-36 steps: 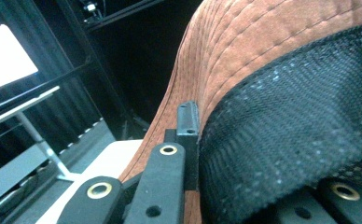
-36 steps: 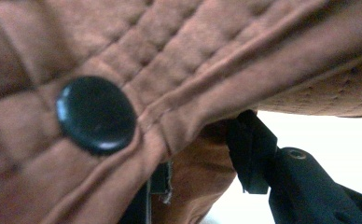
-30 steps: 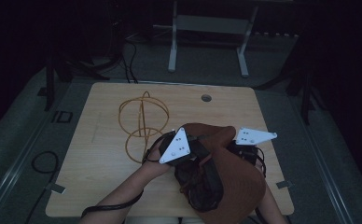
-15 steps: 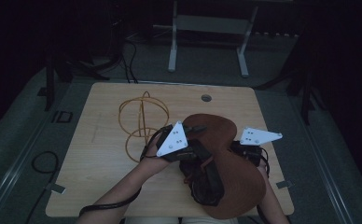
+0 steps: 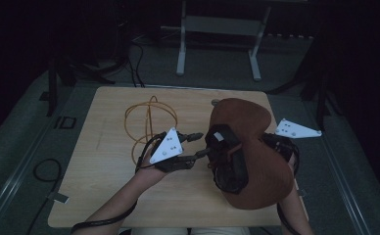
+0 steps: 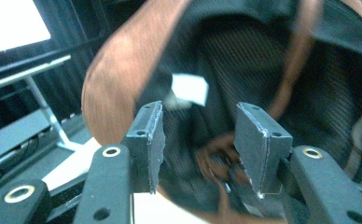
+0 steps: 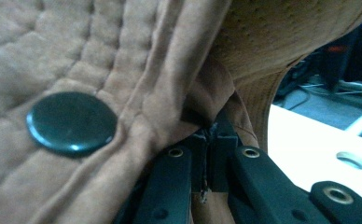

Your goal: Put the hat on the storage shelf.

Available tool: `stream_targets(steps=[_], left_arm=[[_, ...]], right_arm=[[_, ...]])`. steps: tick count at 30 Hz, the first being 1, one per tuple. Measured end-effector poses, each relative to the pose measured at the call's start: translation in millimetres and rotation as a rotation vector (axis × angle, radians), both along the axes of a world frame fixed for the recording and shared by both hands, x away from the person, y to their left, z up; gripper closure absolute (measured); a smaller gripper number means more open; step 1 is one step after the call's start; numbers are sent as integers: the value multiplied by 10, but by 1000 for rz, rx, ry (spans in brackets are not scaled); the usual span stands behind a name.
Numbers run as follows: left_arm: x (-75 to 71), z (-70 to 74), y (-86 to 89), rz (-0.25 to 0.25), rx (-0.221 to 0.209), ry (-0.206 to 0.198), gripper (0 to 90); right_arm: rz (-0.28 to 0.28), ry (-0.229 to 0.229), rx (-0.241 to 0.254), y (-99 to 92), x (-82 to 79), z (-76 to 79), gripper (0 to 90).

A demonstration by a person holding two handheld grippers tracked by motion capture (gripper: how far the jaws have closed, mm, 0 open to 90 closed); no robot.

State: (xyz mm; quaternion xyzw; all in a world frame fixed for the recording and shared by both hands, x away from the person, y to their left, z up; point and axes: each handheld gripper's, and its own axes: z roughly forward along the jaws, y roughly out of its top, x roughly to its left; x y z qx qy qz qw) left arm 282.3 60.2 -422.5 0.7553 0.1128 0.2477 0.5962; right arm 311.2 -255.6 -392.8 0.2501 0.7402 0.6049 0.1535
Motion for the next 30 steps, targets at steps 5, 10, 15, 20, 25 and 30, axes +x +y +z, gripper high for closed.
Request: stream_targets(steps=[5, 10, 15, 20, 25, 30], left_arm=[[-73, -168, 88, 12, 16, 45, 507], [-139, -357, 227, 32, 37, 89, 507], [-176, -549, 407, 72, 55, 135, 507], [-230, -746, 612, 106, 65, 182, 507], [-265, -968, 825, 135, 75, 247, 505], [-290, -1169, 1094, 175, 92, 309, 486]], right_arm=[[-70, -20, -3, -25, 130, 78, 883], [-95, -19, 13, -15, 254, 158, 882], [-110, -12, 18, 48, 362, 184, 882], [-115, -7, 20, 141, 458, 208, 882], [-127, 0, 27, 243, 567, 235, 882], [-134, 4, 23, 365, 662, 237, 881]])
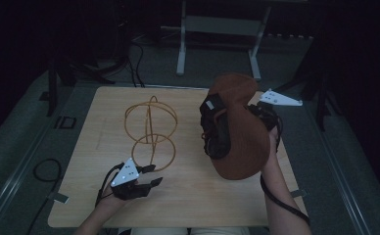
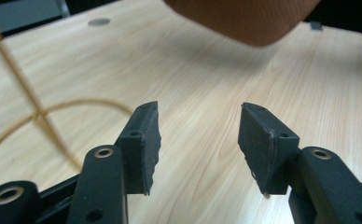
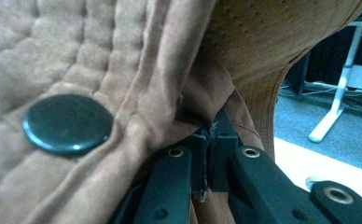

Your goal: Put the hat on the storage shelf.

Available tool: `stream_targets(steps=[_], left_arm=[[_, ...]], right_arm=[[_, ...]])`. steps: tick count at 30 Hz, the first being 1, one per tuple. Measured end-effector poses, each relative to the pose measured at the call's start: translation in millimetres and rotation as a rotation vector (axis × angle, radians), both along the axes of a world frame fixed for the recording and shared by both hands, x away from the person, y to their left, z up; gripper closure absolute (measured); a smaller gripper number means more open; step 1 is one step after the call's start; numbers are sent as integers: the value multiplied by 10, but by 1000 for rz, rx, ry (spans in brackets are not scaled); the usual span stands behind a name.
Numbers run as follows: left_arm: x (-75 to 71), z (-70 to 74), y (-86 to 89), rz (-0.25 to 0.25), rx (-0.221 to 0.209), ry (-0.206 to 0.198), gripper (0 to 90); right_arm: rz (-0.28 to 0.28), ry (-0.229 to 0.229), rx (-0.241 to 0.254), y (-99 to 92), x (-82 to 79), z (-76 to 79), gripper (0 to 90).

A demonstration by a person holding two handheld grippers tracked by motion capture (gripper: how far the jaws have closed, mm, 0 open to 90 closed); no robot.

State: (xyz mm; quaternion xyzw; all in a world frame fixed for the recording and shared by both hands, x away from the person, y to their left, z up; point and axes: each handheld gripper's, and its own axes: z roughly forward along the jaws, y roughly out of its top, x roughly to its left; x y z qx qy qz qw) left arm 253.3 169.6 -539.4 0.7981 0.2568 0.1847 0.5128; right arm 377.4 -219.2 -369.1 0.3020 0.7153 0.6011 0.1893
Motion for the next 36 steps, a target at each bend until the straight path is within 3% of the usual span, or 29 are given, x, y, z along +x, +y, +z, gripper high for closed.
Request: stream_targets(steps=[5, 11, 16, 20, 23, 25, 32, 36], left_arm=[[-60, -163, 229, 62, 27, 37, 434], [-126, -272, 483, 172, 22, 69, 271], [-161, -288, 659, 298, 8, 42, 145], [-163, -311, 769, 403, 27, 61, 62], [-168, -321, 833, 454, 13, 56, 28], [-172, -321, 864, 470, -3, 50, 28], [-161, -379, 905, 497, 10, 59, 28], [-166, -367, 940, 523, -13, 50, 29]], right_arm=[[-4, 15, 9, 103, 80, -22, 881], [-12, 13, 5, 223, 163, -25, 881], [-14, 12, 8, 349, 245, 9, 881], [-16, 4, -9, 485, 296, 61, 881], [-12, -3, -9, 574, 328, 104, 880], [-9, -5, -5, 631, 344, 132, 880], [5, -23, -10, 879, 386, 252, 880], [11, -36, -27, 1067, 409, 324, 879]])
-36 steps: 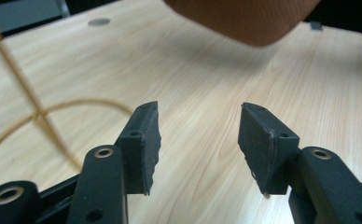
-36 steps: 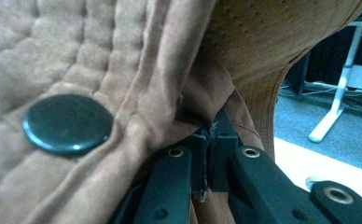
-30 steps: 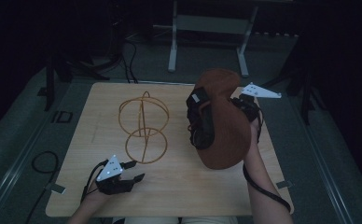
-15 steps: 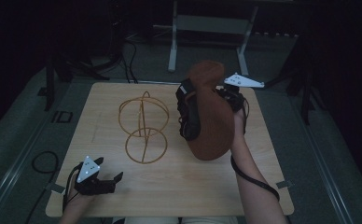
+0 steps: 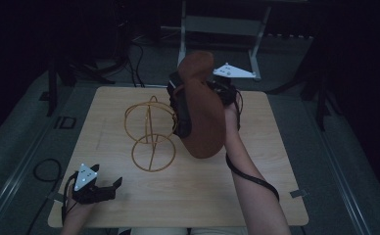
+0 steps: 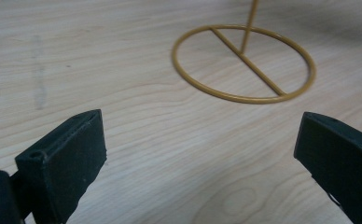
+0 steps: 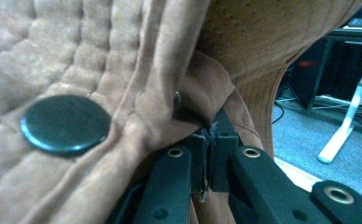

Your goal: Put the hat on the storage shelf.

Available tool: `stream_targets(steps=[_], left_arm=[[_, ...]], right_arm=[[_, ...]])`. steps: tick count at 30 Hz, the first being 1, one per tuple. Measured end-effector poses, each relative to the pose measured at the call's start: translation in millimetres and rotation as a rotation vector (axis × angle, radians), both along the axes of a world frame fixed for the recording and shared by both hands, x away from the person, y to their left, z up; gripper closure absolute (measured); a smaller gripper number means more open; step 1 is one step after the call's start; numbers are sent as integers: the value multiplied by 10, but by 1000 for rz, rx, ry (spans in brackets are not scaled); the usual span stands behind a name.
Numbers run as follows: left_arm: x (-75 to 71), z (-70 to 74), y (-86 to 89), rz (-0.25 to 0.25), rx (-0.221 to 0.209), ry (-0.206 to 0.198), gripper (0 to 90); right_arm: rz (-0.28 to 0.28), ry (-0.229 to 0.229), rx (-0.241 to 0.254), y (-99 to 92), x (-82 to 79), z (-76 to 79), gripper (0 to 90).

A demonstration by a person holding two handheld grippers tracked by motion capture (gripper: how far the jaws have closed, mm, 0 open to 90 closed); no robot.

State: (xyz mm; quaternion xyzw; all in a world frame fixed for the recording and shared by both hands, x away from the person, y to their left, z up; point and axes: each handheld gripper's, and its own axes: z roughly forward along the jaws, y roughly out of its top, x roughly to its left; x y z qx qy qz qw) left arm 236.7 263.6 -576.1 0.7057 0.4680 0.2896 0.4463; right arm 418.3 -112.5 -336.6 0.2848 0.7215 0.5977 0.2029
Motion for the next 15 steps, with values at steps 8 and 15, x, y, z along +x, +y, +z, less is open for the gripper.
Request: stream_targets(steps=[8, 15], left_arm=[[-17, 3, 77, 32, -23, -5, 29], [-15, 7, 121, 53, -30, -9, 29]], right_arm=[[95, 6, -39, 390, -48, 91, 877], [185, 28, -99, 736, -119, 123, 875]])
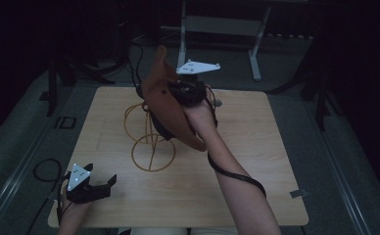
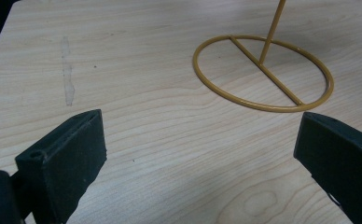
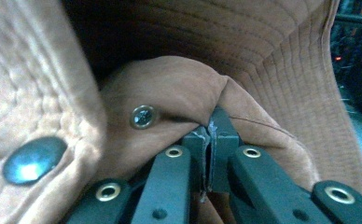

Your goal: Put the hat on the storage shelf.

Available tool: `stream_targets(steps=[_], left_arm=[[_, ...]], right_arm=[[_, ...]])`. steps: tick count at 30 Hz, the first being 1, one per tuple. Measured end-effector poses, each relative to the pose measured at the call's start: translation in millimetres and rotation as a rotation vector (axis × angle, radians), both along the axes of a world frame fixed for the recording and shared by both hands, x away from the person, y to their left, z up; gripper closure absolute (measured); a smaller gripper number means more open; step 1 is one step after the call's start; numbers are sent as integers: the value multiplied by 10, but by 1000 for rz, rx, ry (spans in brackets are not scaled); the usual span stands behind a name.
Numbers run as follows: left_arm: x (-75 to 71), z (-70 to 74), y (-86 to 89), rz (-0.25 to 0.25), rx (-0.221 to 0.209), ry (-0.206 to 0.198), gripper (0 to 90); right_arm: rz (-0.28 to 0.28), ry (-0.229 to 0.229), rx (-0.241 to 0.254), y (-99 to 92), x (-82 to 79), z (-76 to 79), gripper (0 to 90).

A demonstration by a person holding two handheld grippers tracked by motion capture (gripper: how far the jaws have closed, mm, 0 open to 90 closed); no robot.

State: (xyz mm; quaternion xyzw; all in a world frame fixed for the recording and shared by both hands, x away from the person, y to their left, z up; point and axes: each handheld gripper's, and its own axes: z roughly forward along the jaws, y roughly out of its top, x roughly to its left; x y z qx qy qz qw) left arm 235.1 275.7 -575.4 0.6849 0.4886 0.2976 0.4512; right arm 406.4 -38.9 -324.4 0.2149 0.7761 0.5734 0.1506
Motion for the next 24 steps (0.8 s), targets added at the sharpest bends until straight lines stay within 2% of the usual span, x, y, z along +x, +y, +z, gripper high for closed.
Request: stream_targets(steps=[5, 10, 12, 13, 15, 16, 18, 24], left_arm=[[-1, -4, -4, 1, 11, -2, 30], [-3, -9, 3, 1, 2, -1, 30], [-3, -14, 0, -1, 1, 1, 30], [-1, -18, -4, -2, 3, 5, 30], [-1, -18, -4, -2, 3, 5, 30], [4, -26, -16, -7, 8, 7, 30], [4, -27, -16, -7, 6, 6, 30], [2, -31, -17, -4, 7, 8, 30]], right_arm=[[48, 24, -41, 239, -35, -67, 867], [80, 31, -89, 425, -77, -167, 856], [91, 44, -102, 469, -77, -210, 805], [102, 54, -98, 481, -67, -232, 748], [108, 67, -101, 494, -57, -255, 748], [132, 83, -116, 533, -52, -314, 481], [132, 57, -127, 556, -85, -342, 404], [128, 37, -135, 517, -142, -315, 228]])
